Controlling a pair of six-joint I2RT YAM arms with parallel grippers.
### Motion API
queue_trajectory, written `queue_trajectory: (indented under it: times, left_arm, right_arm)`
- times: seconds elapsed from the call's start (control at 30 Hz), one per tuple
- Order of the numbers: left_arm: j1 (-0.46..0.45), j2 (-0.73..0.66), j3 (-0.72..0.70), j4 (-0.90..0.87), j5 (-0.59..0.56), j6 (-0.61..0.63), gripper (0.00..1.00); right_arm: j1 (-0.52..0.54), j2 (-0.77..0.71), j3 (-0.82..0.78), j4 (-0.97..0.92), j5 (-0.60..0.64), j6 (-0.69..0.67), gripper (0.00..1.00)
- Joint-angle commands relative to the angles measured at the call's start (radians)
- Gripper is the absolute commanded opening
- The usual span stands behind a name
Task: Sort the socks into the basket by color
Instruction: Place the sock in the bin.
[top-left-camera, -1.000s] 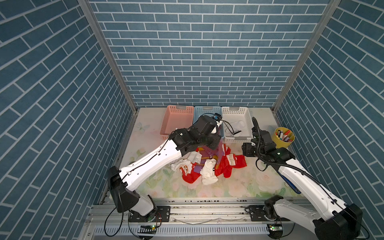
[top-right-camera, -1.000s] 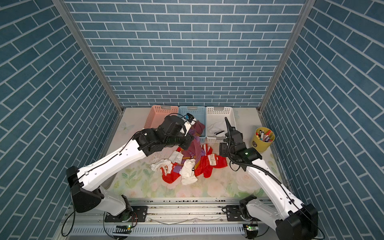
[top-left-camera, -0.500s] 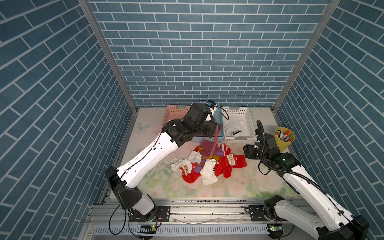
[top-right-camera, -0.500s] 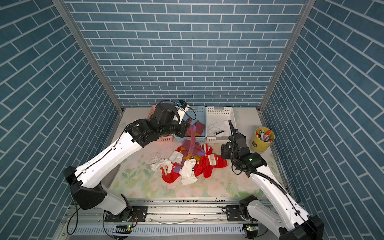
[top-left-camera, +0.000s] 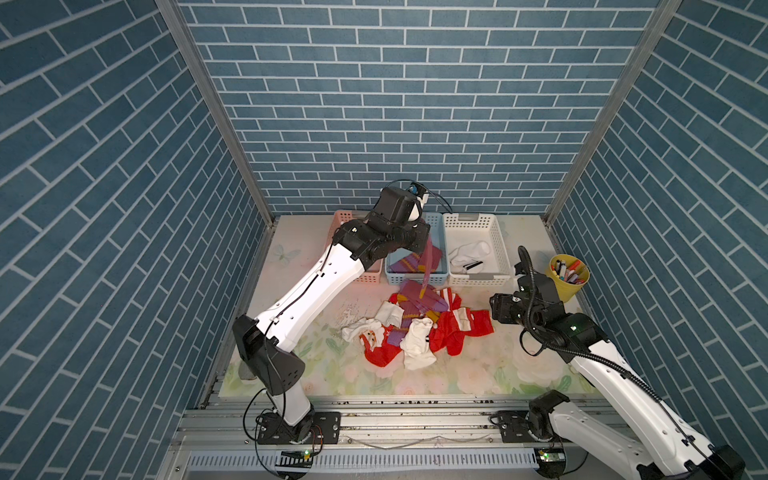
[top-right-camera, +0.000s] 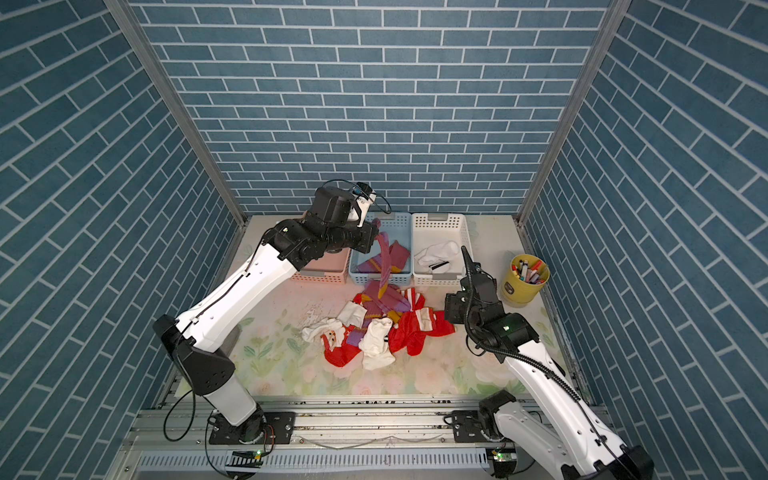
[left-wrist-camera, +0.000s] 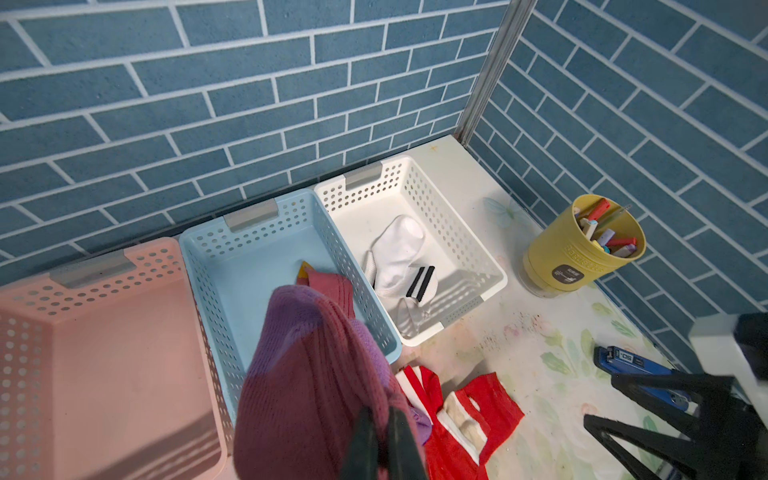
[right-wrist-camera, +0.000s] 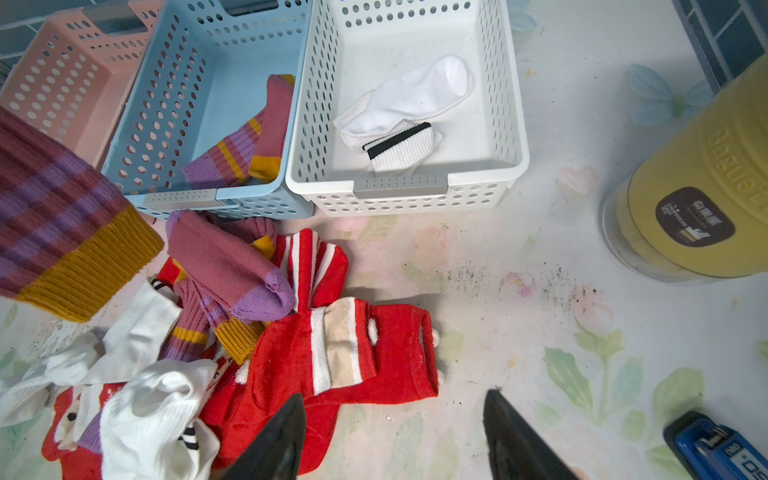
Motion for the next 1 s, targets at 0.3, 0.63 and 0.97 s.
queue_trajectory:
  times: [0.3, 0.63, 0.97]
  left_arm:
    - [0.058, 0.115, 0.146, 0.038, 0.005, 0.029, 0.0]
    - [0.105, 0.213, 0.176, 0.115, -0.009, 0.026, 0.0]
    - [0.151, 0.326, 0.17, 0.175, 0.021, -0.034, 0.17]
  right_arm:
    - [-0.004, 0.014, 0.004, -0.022, 0.014, 0.043, 0.69]
    - [-0.004, 0.02, 0.016, -0.035, 0.011, 0.041, 0.69]
    - [-0.004, 0.019, 0.016, -0.046, 0.01, 0.044, 0.69]
